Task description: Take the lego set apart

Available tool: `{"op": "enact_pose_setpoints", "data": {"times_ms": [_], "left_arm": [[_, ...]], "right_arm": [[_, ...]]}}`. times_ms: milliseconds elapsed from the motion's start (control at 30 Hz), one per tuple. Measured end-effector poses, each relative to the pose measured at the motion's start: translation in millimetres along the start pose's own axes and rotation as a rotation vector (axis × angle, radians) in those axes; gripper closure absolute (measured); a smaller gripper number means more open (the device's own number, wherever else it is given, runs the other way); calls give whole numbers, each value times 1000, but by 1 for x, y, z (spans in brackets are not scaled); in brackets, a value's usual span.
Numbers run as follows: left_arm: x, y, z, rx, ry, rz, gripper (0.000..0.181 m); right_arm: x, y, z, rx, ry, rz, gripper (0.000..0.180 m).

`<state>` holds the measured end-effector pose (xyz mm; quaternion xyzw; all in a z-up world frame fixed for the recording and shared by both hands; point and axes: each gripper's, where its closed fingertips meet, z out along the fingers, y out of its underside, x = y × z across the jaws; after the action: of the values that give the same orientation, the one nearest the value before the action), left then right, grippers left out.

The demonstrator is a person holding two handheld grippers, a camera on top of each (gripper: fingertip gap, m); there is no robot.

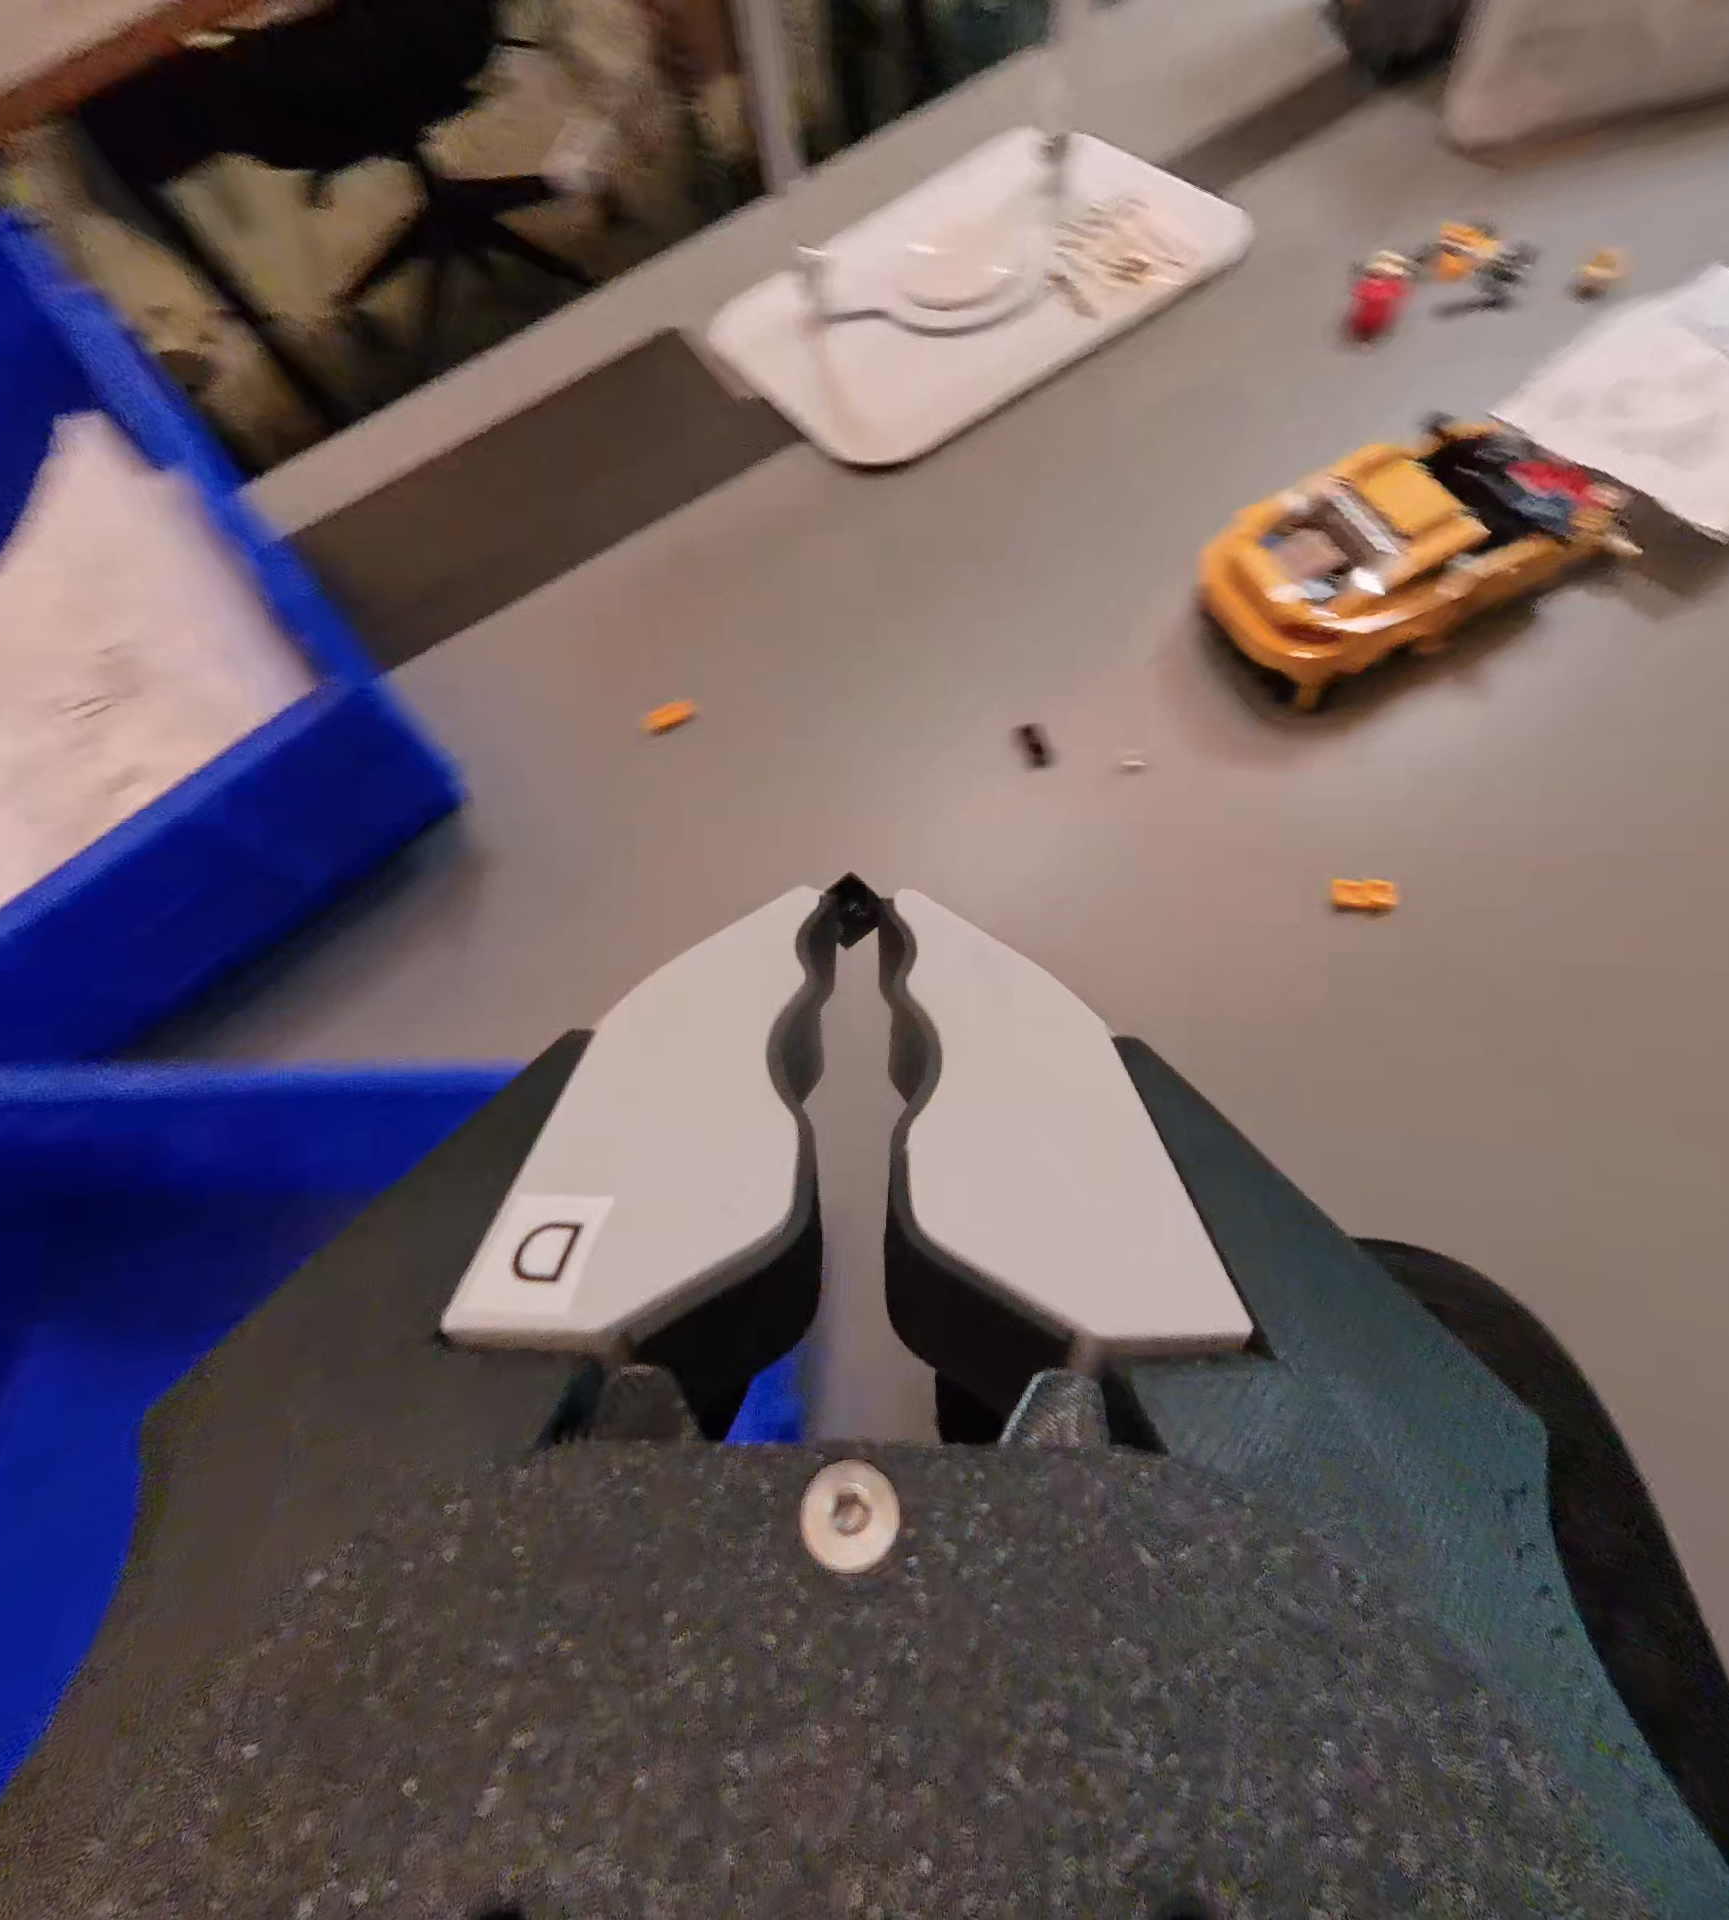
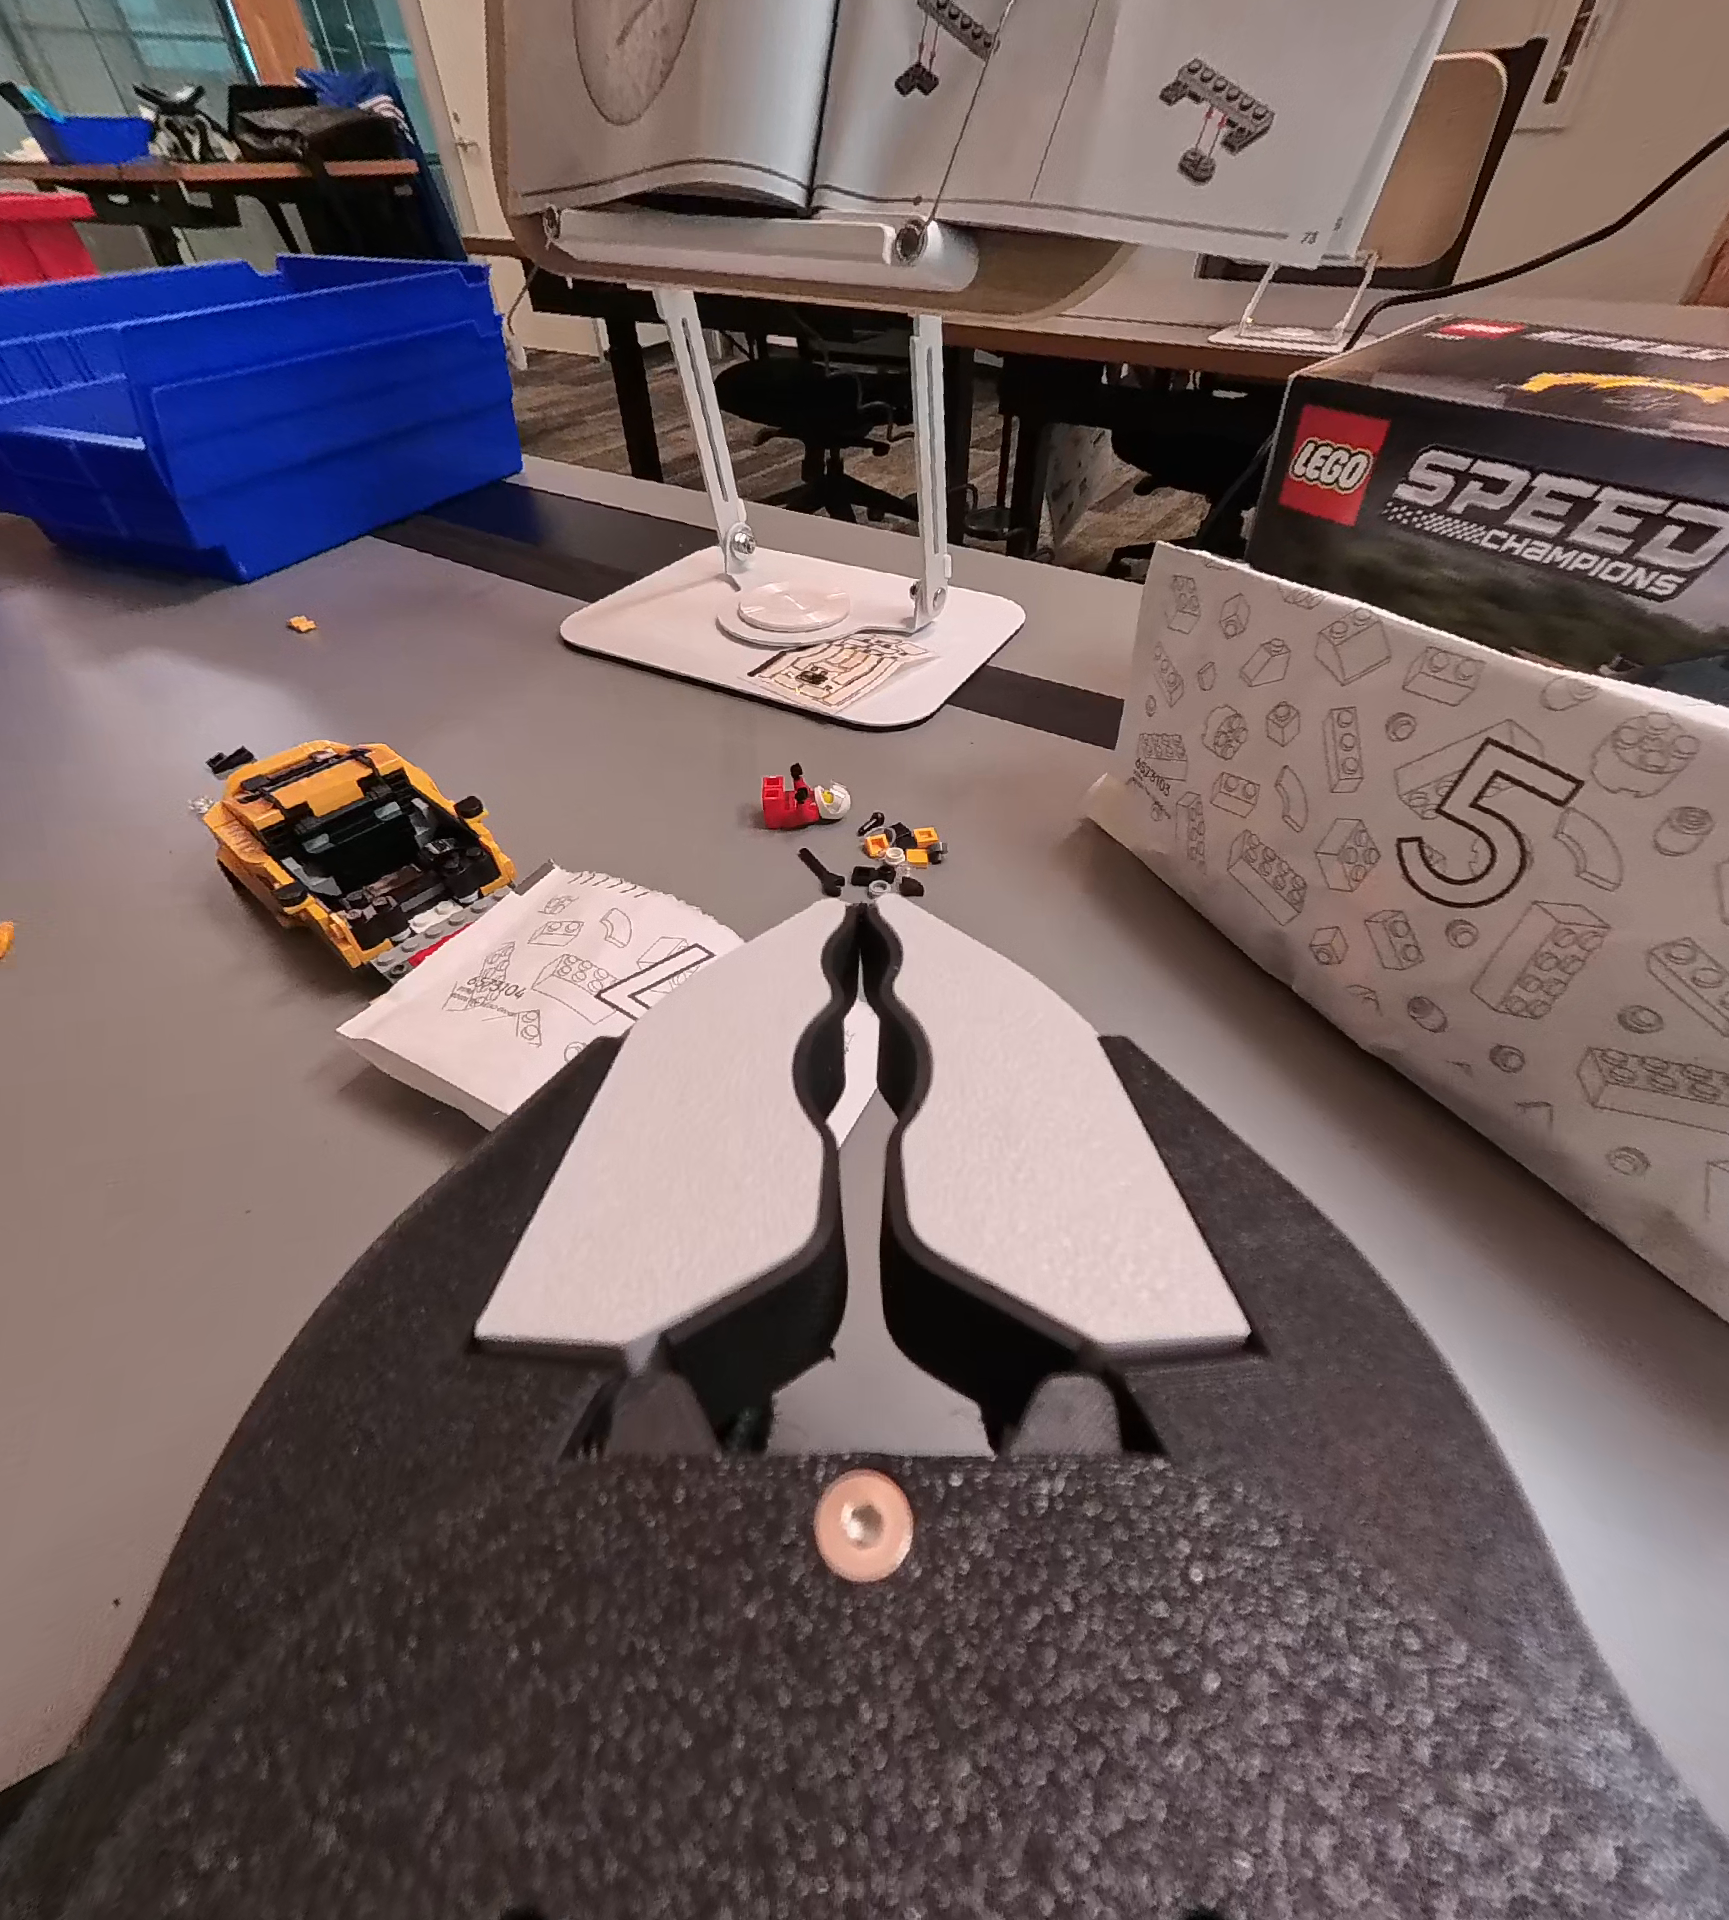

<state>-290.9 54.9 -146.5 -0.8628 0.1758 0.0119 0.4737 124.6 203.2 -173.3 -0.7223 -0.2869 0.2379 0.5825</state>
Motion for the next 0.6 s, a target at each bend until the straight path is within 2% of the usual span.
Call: {"op": "enact_pose_setpoints", "data": {"times_ms": [67, 133, 167, 233, 400, 433, 500, 600], "left_arm": [[-38, 10, -24, 1, -135, -76, 174], [-67, 32, -36, -70, -230, -140, 174], [-74, 46, -37, -121, -247, -169, 167], [-80, 68, -34, -202, -255, -205, 145], [-70, 68, -26, -179, -255, -151, 132], [-63, 61, -25, -151, -238, -134, 133], [-26, 40, -18, -67, -96, -83, 152], [47, 23, 6, -36, 170, 16, 149]], "right_arm": [[-1, 1, 1, -4, -3, 0, 180], [-2, 2, 1, -7, -7, -2, 180], [-2, 1, 1, -7, -7, -4, 180], [-2, 0, 0, -2, -3, -8, 180], [-1, -1, 0, 1, 3, -10, 180], [-1, 0, 0, -1, 2, -10, 180], [-2, 0, 0, -2, 1, -11, 180], [-2, 0, 0, -3, -3, -10, 180]]}}
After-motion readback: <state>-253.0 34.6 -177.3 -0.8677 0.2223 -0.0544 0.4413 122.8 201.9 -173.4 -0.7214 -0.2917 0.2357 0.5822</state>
